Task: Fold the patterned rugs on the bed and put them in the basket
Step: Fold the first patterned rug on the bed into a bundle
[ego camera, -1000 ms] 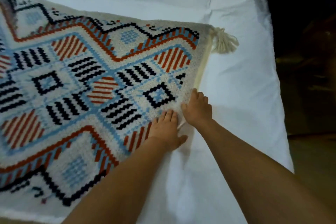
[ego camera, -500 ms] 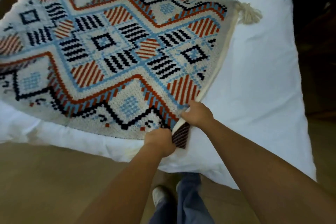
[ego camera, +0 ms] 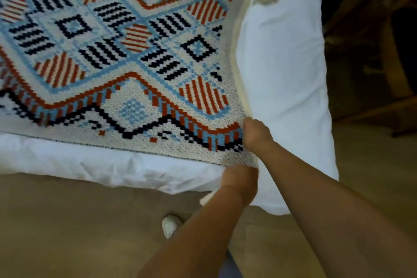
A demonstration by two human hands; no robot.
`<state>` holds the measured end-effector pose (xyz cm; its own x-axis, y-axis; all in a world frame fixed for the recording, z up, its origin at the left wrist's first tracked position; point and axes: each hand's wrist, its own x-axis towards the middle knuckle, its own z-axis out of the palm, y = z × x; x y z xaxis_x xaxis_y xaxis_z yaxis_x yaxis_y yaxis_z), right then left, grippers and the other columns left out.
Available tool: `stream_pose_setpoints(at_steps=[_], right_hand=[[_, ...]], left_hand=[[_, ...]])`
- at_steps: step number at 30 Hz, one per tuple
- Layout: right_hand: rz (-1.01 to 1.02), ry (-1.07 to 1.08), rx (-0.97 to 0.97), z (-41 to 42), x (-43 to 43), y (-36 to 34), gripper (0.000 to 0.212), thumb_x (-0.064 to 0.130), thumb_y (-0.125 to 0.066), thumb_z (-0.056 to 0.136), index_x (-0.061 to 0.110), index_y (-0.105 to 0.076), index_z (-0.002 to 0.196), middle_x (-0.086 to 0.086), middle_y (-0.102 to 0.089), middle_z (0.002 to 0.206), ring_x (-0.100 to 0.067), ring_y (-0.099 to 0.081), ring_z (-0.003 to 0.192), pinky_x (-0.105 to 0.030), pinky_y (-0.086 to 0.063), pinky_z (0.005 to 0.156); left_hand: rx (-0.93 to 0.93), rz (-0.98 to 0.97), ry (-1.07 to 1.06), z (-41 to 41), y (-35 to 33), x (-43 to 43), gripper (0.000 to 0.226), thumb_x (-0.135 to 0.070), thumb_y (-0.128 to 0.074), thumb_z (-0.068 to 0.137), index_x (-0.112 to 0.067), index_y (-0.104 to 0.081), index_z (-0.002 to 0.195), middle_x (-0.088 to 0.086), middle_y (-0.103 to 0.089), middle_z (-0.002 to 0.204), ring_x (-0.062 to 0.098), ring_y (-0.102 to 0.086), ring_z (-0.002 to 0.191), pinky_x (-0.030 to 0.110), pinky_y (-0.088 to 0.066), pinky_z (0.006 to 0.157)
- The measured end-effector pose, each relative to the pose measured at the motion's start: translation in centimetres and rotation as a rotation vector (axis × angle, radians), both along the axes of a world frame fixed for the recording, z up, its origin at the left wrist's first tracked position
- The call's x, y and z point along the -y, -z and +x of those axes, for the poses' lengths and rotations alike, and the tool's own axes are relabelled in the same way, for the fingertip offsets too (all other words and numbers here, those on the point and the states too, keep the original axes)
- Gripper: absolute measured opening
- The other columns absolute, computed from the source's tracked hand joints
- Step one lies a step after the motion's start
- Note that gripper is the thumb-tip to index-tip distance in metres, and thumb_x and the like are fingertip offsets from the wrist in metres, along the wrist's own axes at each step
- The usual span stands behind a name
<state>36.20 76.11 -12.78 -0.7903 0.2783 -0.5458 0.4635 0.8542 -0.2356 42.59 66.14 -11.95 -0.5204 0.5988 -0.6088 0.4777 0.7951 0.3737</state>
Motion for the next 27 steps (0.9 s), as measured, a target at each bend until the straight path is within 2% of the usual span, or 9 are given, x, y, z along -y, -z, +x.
stream_pose_setpoints(at_steps=[4,7,10,13,18,21,23,25,27], right_hand=[[-0.049,0.045,-0.004,1.1,-3.0,1.5,0.021,0.007,-0.048,0.086,0.005,-0.049,0.107,-0.022,-0.058,0.112,-0.037,-0.056,0.101,-0.030,-0.039,0.073],[-0.138,0.078,-0.024,0.7,-3.0,2.7,0.025,0.009,-0.048,0.089,0.006,-0.045,0.113,-0.021,-0.057,0.114,-0.037,-0.056,0.101,-0.031,-0.038,0.072],[-0.240,0.133,-0.090,0.7,-2.8,3.5,0.034,0.017,-0.052,0.090,0.011,-0.036,0.120,-0.014,-0.057,0.115,-0.034,-0.057,0.095,-0.032,-0.041,0.071],[-0.314,0.252,-0.112,0.4,-3.4,3.6,0.042,0.026,-0.056,0.086,0.018,-0.029,0.116,-0.004,-0.052,0.101,-0.025,-0.053,0.077,-0.027,-0.037,0.057],[-0.363,0.336,-0.082,-2.2,-3.3,3.2,0.036,0.045,-0.057,0.085,0.015,-0.043,0.098,0.001,-0.052,0.086,-0.018,-0.051,0.074,-0.026,-0.032,0.052],[-0.343,0.324,-0.111,-4.1,-2.1,2.8,0.031,0.037,-0.053,0.089,0.007,-0.056,0.099,-0.003,-0.054,0.085,-0.021,-0.051,0.076,-0.025,-0.034,0.057],[-0.387,0.363,-0.142,-5.5,-0.6,2.2,0.025,0.031,-0.051,0.090,0.007,-0.057,0.087,-0.004,-0.053,0.080,-0.022,-0.050,0.075,-0.029,-0.035,0.066],[-0.421,0.379,-0.162,-7.0,1.4,1.4,0.033,0.030,-0.049,0.091,0.013,-0.045,0.064,-0.002,-0.045,0.065,-0.020,-0.044,0.063,-0.030,-0.032,0.059],[-0.452,0.372,-0.180,-8.6,4.3,0.6,0.037,0.030,-0.048,0.092,0.016,-0.040,0.059,-0.002,-0.041,0.060,-0.021,-0.043,0.061,-0.030,-0.030,0.052]], left_hand=[[0.000,-0.148,0.105,0.8,1.9,-3.6,0.032,-0.012,-0.038,0.098,-0.002,-0.047,0.127,0.017,-0.054,0.127,0.030,-0.052,0.116,0.038,-0.043,0.098],[-0.062,-0.238,0.141,0.2,2.9,-3.8,0.036,-0.023,-0.038,0.099,-0.007,-0.046,0.130,0.013,-0.054,0.129,0.028,-0.052,0.117,0.038,-0.042,0.095],[-0.025,-0.211,-0.002,-0.8,3.2,-3.3,0.038,-0.035,-0.036,0.097,-0.013,-0.051,0.125,0.009,-0.058,0.123,0.027,-0.055,0.112,0.036,-0.043,0.089],[0.029,-0.203,-0.150,-2.0,2.6,-3.4,0.032,-0.028,-0.037,0.095,-0.014,-0.055,0.117,0.009,-0.061,0.116,0.026,-0.057,0.106,0.034,-0.042,0.086],[0.145,-0.115,-0.410,-3.6,1.3,-3.1,0.028,-0.018,-0.038,0.093,-0.008,-0.055,0.114,0.013,-0.061,0.113,0.028,-0.058,0.103,0.035,-0.046,0.088],[0.171,0.015,-0.604,-4.7,0.2,-1.4,0.024,-0.017,-0.039,0.095,-0.004,-0.056,0.106,0.017,-0.062,0.109,0.030,-0.058,0.097,0.033,-0.045,0.078],[0.153,0.110,-0.704,-5.9,-0.7,0.6,0.024,-0.022,-0.039,0.095,-0.005,-0.056,0.096,0.017,-0.063,0.103,0.029,-0.057,0.086,0.031,-0.040,0.068],[0.101,0.149,-0.744,-7.0,-1.6,2.9,0.025,-0.031,-0.039,0.093,-0.010,-0.053,0.087,0.015,-0.063,0.097,0.030,-0.056,0.083,0.031,-0.039,0.065],[0.069,0.158,-0.769,-8.2,-2.4,5.8,0.029,-0.041,-0.038,0.091,-0.015,-0.050,0.083,0.012,-0.063,0.092,0.030,-0.057,0.081,0.032,-0.042,0.067]])
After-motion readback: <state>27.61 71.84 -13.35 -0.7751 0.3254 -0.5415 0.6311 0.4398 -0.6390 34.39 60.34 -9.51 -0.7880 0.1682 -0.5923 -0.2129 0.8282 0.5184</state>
